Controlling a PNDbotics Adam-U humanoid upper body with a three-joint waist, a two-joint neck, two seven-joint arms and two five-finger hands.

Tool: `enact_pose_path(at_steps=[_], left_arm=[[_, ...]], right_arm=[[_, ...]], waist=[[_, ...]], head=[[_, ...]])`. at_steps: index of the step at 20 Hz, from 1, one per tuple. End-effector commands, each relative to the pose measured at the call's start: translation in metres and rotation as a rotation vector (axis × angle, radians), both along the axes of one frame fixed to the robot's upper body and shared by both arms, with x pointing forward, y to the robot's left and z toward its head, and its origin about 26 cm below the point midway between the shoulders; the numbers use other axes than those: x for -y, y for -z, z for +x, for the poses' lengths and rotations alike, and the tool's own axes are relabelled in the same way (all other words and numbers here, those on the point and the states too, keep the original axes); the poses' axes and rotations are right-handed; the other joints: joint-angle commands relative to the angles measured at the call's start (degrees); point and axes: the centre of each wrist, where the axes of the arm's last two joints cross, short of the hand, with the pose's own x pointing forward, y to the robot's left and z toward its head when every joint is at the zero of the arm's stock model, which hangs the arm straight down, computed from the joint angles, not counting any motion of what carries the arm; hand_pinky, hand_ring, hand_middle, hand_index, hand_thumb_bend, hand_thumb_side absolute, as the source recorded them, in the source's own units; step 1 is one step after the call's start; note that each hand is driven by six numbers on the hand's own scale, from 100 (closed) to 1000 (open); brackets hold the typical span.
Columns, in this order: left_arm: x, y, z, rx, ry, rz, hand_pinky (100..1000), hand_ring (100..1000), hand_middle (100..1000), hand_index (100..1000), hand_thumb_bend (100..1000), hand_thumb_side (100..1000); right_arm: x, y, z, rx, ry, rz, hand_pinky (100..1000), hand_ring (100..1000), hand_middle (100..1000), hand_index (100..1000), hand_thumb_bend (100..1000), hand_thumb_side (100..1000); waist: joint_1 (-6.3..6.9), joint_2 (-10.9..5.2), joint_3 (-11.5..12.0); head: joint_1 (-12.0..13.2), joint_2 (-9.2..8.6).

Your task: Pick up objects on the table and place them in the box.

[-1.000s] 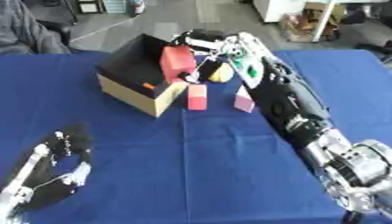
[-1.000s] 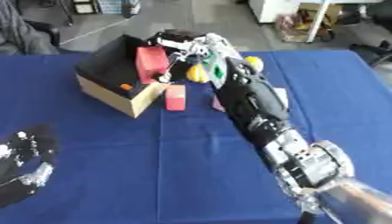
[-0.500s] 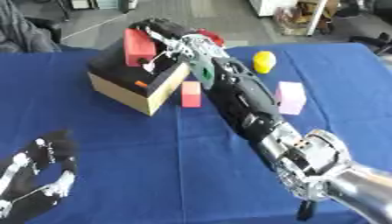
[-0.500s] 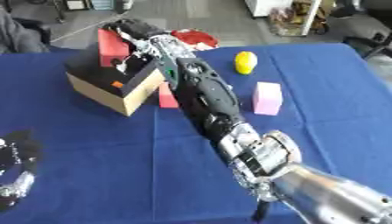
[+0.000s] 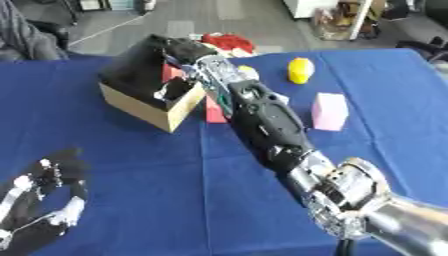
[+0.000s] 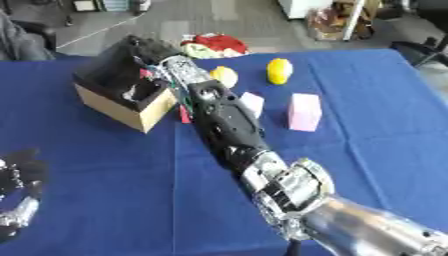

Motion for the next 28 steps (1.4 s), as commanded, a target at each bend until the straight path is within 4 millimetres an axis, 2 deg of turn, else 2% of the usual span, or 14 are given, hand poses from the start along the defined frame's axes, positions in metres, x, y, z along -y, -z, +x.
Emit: enact_pose_path(at_steps=[1,3,4,8,10,14,15,16,19,23,28], left_arm=[[0.0,-0.008,0.001,0.026,0.004,-0.006,732,656,659,868,100,153],[-0.002,-0.008,0.001,0.027,-0.004,-0.003,732,656,659,868,100,152],[-0.003,-0.007,0.0,0.027,-0.008,0.0,733,656,659,868,100,152],[-0.007,-0.006,-0.001,0.023,-0.026,0.011,733,655,659,868,100,153],[-0.008,-0.006,-0.001,0.025,-0.031,0.012,733,656,659,868,100,153],[-0.01,-0.005,-0.001,0.023,-0.039,0.016,733,656,659,868,100,152],[-0.011,-0.005,-0.001,0.022,-0.042,0.016,733,656,659,868,100,152],[-0.011,-0.004,-0.001,0.022,-0.043,0.016,733,656,659,868,100,152],[-0.011,-0.004,-0.001,0.022,-0.044,0.015,733,656,659,868,100,151],[-0.011,-0.004,-0.001,0.023,-0.047,0.014,733,656,659,868,100,151],[-0.01,-0.004,-0.001,0.023,-0.043,0.012,733,655,659,868,100,150]], right_arm=[[0.0,-0.032,0.0,0.116,-0.045,0.03,942,884,938,996,460,423],[0.009,-0.047,0.0,0.129,-0.1,0.087,929,852,875,985,389,402],[0.015,-0.053,-0.001,0.113,-0.141,0.113,928,846,860,983,363,410],[0.047,-0.076,-0.007,0.005,-0.276,0.194,916,810,820,973,245,347],[0.063,-0.079,-0.008,-0.048,-0.305,0.239,916,806,813,969,241,345],[0.091,-0.062,-0.003,-0.199,-0.249,0.22,921,818,823,970,237,391],[0.097,-0.055,-0.002,-0.235,-0.222,0.216,920,816,820,969,230,289],[0.101,-0.048,0.0,-0.263,-0.198,0.218,920,815,820,969,229,398],[0.111,-0.025,0.004,-0.334,-0.125,0.221,921,823,832,977,237,414],[0.112,-0.001,0.006,-0.404,-0.068,0.145,940,870,903,999,300,432],[0.103,0.012,0.006,-0.396,-0.033,0.032,969,925,975,1000,368,422]], waist=[[0.27,0.21,-0.3],[0.08,0.18,-0.9],[-0.03,0.18,-1.2],[-0.26,0.14,-2.3],[-0.26,0.16,-2.7],[-0.15,0.09,-3.4],[-0.11,0.03,-3.5],[-0.08,-0.03,-3.6],[0.09,-0.14,-3.6],[0.24,-0.24,-3.6],[0.41,-0.29,-3.5]], head=[[0.2,0.22],[0.4,0.22],[0.6,0.22],[1.3,0.22],[1.5,0.22],[1.9,0.22],[2.1,0.22],[2.2,0.22],[2.4,0.22],[2.3,0.22],[2.2,0.22]])
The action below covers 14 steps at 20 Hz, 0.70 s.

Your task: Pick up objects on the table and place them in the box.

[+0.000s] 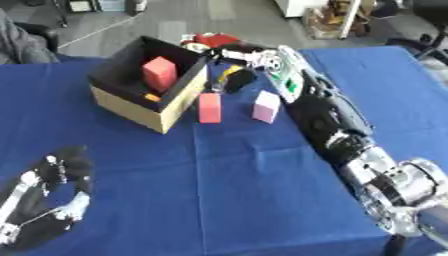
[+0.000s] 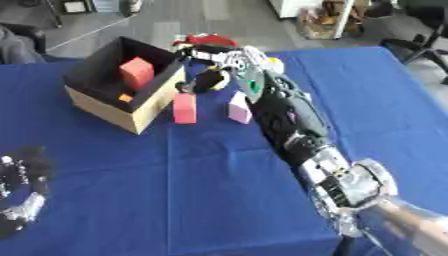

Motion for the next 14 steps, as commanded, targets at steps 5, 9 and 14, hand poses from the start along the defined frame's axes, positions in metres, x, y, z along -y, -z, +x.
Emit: enact_pose_path(at_steps=[5,9,14], left_arm=[[-0.002,-0.007,0.0,0.024,-0.002,0.005,733,656,659,868,100,150],[-0.002,-0.007,0.0,0.025,0.0,0.004,733,656,660,868,100,151],[-0.002,-0.007,0.0,0.025,0.001,0.004,733,656,660,868,100,150]], right_arm=[[-0.012,0.002,0.002,0.042,-0.015,-0.132,969,931,974,1000,389,436],[-0.018,0.006,0.001,0.044,-0.021,-0.194,969,939,975,1000,420,417],[-0.021,0.01,0.001,0.063,0.022,-0.291,952,932,941,1000,420,395]], waist=[[0.49,-0.33,0.1],[0.54,-0.37,0.3],[0.63,-0.35,0.4]], head=[[-0.2,0.22],[-0.4,0.22],[-0.5,0.22]])
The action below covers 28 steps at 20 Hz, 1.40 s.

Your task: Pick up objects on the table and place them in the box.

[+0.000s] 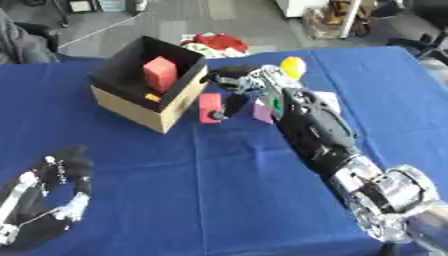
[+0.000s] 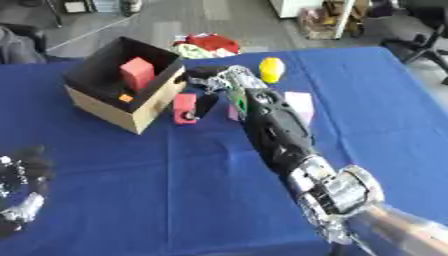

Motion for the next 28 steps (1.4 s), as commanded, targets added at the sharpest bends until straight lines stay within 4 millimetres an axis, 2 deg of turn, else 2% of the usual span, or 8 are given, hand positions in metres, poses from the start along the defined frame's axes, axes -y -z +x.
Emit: enact_pose_path(at_steps=[1,2,4,6,9,21,23,28], left_arm=[[-0.002,-0.007,0.0,0.024,0.001,0.004,733,656,660,868,100,150],[-0.002,-0.007,0.0,0.024,0.001,0.003,733,656,660,868,100,151],[-0.002,-0.007,0.0,0.024,0.001,0.004,733,656,660,868,100,152],[-0.002,-0.007,0.0,0.024,-0.001,0.005,733,655,660,868,100,152],[-0.002,-0.007,0.0,0.024,-0.002,0.005,733,655,660,868,100,153],[-0.001,-0.006,0.0,0.021,0.004,0.005,733,655,660,868,100,154],[0.0,-0.006,0.0,0.019,0.01,0.004,733,655,659,868,100,154],[0.003,-0.006,0.0,0.017,0.029,-0.003,733,654,659,867,100,154]], right_arm=[[0.001,-0.01,0.003,0.048,0.028,-0.052,938,915,913,1000,414,378],[0.001,-0.01,0.003,0.059,0.038,-0.061,929,901,887,989,409,360],[0.002,-0.008,0.003,0.08,0.053,-0.07,898,836,755,952,370,307],[0.003,-0.008,0.003,0.116,0.062,-0.056,873,782,616,879,294,204],[0.004,-0.015,0.003,0.183,0.065,0.005,854,742,530,841,209,104],[-0.004,-0.101,0.007,0.468,0.104,0.257,835,685,500,846,123,100],[-0.012,-0.102,0.009,0.495,0.128,0.259,834,686,508,848,133,100],[-0.035,-0.077,0.012,0.477,0.136,0.215,834,702,559,875,156,100]], waist=[[0.62,-0.34,0.0],[0.62,-0.34,0.0],[0.63,-0.34,0.0],[0.65,-0.38,0.0],[0.68,-0.44,-0.1],[0.58,-0.7,0.7],[0.59,-0.74,1.1],[0.94,-0.68,2.7]], head=[[-0.2,0.22],[-0.2,0.22],[-0.1,0.22],[-0.1,0.22],[-0.1,0.22],[-0.4,0.22],[-0.7,0.22],[-1.6,0.22]])
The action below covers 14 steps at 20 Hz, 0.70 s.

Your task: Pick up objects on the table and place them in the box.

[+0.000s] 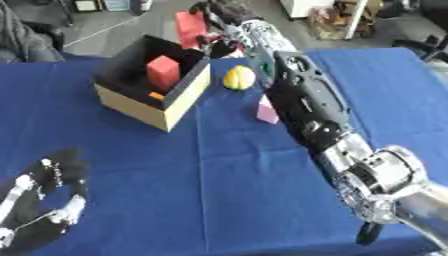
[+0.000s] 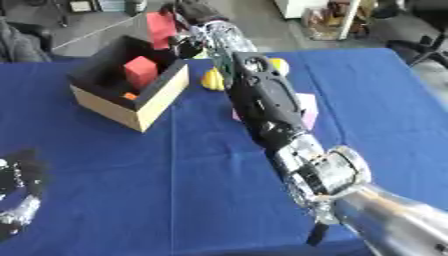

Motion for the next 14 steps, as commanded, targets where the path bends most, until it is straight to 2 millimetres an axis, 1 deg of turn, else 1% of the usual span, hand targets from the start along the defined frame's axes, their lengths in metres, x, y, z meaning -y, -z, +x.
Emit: enact_pose_path(at_steps=[1,3,4,5,6,7,8,9,10,11,13,14], left_arm=[[0.003,-0.007,0.001,0.021,0.018,-0.006,733,654,659,867,100,154],[0.004,-0.007,0.001,0.023,0.027,-0.008,733,654,659,867,100,155],[0.005,-0.008,0.001,0.023,0.031,-0.01,733,654,659,867,100,156],[0.006,-0.008,0.001,0.023,0.035,-0.011,733,654,659,868,100,156],[0.007,-0.008,0.001,0.023,0.038,-0.012,733,654,659,868,100,156],[0.007,-0.008,0.001,0.023,0.039,-0.012,733,654,659,868,100,157],[0.007,-0.008,0.001,0.022,0.039,-0.013,733,654,659,868,100,157],[0.007,-0.008,0.001,0.022,0.04,-0.013,733,654,659,868,100,157],[0.007,-0.008,0.001,0.022,0.04,-0.013,733,654,659,868,100,157],[0.007,-0.008,0.001,0.022,0.041,-0.013,733,654,659,868,100,158],[0.007,-0.008,0.001,0.022,0.039,-0.014,733,654,659,868,100,158],[0.007,-0.008,0.001,0.022,0.037,-0.014,733,654,659,868,100,158]], right_arm=[[-0.015,-0.001,0.002,0.025,0.004,-0.029,834,704,565,878,156,100],[-0.026,0.009,0.0,0.018,0.004,-0.045,835,715,593,890,166,100],[-0.031,0.013,-0.001,0.021,0.003,-0.048,837,730,637,910,202,127],[-0.036,0.016,-0.002,0.031,0.002,-0.05,839,743,684,932,260,229],[-0.041,0.017,-0.003,0.051,0.001,-0.052,842,756,735,953,344,319],[-0.046,0.017,-0.005,0.083,-0.004,-0.059,844,766,758,962,381,352],[-0.05,0.016,-0.006,0.113,-0.011,-0.066,848,786,813,976,463,471],[-0.054,0.015,-0.007,0.141,-0.022,-0.078,853,797,840,981,465,416],[-0.057,0.015,-0.008,0.153,-0.033,-0.092,868,825,905,993,462,442],[-0.059,0.014,-0.009,0.153,-0.045,-0.106,868,826,917,995,455,440],[-0.059,0.007,-0.009,0.179,-0.052,-0.096,865,817,911,992,423,377],[-0.056,0.003,-0.01,0.193,-0.048,-0.08,864,809,900,991,391,360]], waist=[[1.0,-0.6,0.4],[1.08,-0.44,0.9],[1.13,-0.39,1.1],[1.18,-0.34,1.3],[1.23,-0.3,1.4],[1.26,-0.27,1.4],[1.28,-0.25,1.5],[1.28,-0.24,1.5],[1.28,-0.25,1.5],[1.26,-0.26,1.4],[1.21,-0.28,1.2],[1.17,-0.28,1.1]], head=[[-0.5,0.22],[-0.8,0.22],[-1.0,0.22],[-1.1,0.22],[-1.2,0.22],[-1.3,0.22],[-1.4,0.22],[-1.4,0.22],[-1.4,0.22],[-1.5,0.22],[-1.4,0.22],[-1.3,0.22]])
